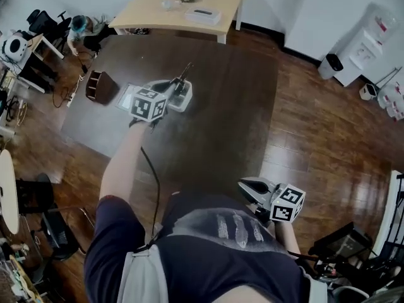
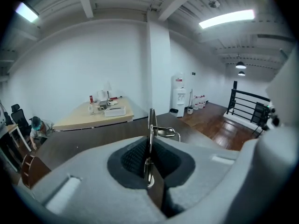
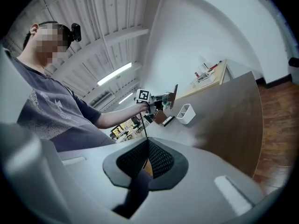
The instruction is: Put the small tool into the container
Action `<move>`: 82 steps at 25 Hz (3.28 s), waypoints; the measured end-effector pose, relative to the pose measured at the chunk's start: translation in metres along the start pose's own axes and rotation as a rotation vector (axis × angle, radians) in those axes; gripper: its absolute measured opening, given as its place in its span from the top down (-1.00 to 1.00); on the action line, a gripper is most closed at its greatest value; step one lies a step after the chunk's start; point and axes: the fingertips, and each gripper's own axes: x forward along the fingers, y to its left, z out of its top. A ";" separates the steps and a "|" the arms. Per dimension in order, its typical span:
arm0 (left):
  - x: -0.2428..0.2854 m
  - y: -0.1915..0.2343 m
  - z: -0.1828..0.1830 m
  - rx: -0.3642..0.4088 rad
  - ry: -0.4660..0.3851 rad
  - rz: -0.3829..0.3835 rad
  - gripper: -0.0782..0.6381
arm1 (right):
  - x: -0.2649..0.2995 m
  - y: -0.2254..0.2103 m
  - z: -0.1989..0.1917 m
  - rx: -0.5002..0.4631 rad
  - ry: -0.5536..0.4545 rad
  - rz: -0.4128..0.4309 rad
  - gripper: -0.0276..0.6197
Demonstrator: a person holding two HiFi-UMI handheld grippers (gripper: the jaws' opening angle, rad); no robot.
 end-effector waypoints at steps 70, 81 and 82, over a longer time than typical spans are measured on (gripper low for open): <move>0.048 0.062 -0.046 0.000 -0.168 -0.326 0.24 | 0.164 0.014 0.011 0.049 -0.100 -0.379 0.91; -0.022 -0.018 0.019 -0.047 -0.314 -0.577 0.78 | 0.118 0.000 0.080 0.116 -0.351 -0.421 0.91; -0.023 -0.024 0.025 -0.046 -0.324 -0.581 0.78 | 0.117 0.003 0.084 0.108 -0.361 -0.424 0.91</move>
